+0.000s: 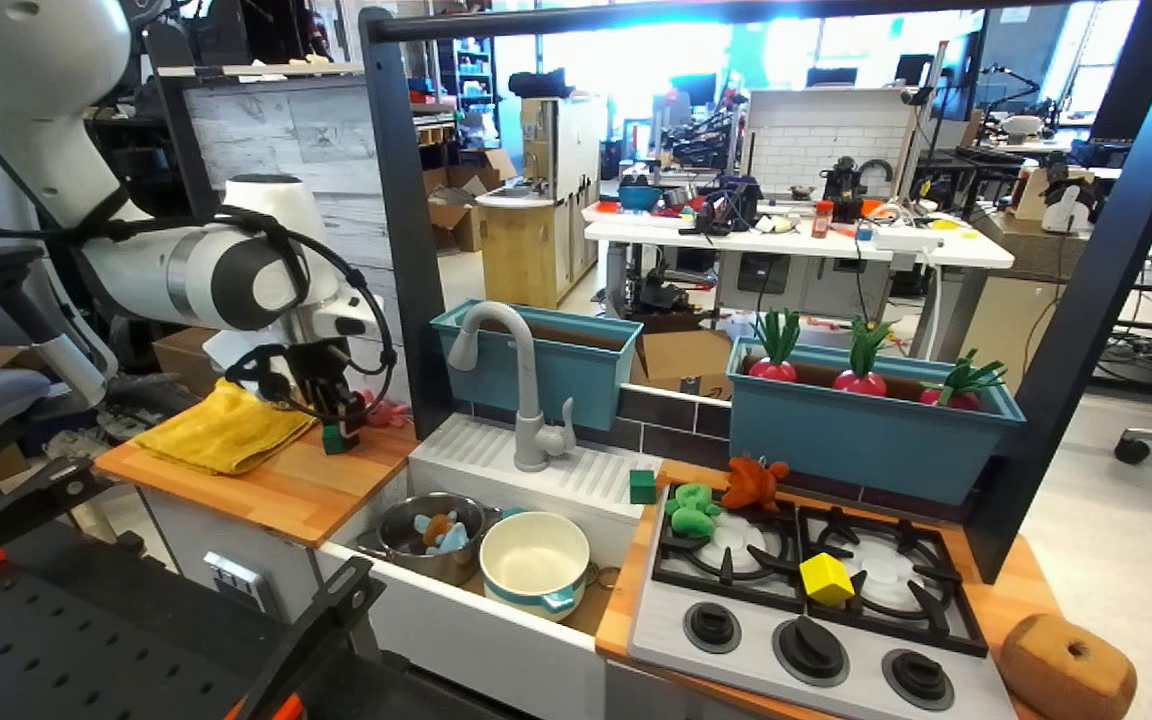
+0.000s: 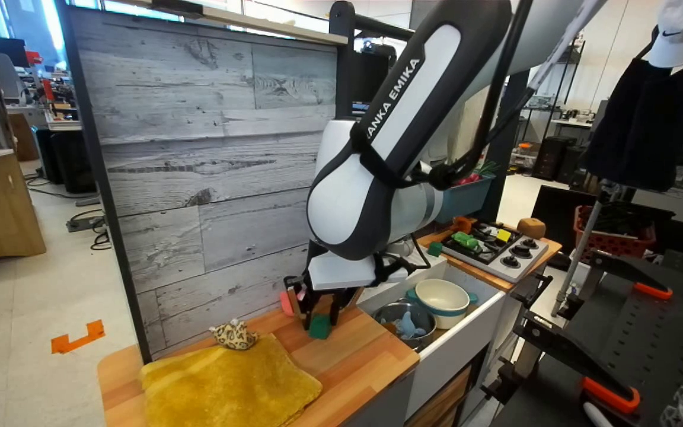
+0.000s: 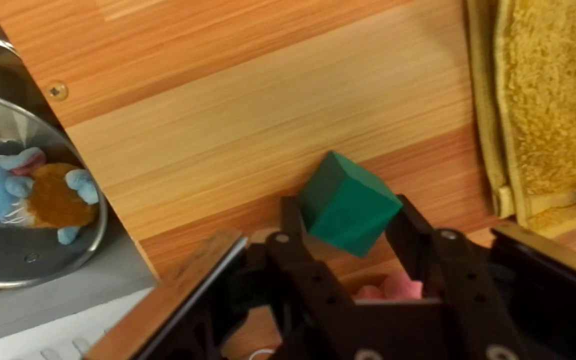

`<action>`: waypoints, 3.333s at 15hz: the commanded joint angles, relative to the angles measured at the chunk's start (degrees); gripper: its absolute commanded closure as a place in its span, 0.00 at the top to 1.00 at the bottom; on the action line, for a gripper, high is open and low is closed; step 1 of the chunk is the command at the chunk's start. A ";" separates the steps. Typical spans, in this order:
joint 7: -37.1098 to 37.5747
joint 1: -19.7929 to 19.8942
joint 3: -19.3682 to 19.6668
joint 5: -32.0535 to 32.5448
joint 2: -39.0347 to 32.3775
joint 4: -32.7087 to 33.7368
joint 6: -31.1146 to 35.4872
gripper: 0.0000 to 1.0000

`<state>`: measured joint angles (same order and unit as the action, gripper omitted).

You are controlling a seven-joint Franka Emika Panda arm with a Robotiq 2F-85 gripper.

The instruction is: Pick up the plush toys from the counter and stove and put them in the pots, then wipe the counter with the towel

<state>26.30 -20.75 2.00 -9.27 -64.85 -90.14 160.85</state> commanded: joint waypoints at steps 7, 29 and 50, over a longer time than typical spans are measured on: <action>6.97 0.29 5.82 -0.36 6.42 -7.85 -4.42 0.17; 0.85 -7.85 5.54 -0.40 6.94 -14.83 25.19 1.00; 4.87 -17.79 16.62 -0.62 3.26 -7.98 -1.16 0.03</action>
<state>29.54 -37.88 18.76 -11.07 -70.47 -87.06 165.11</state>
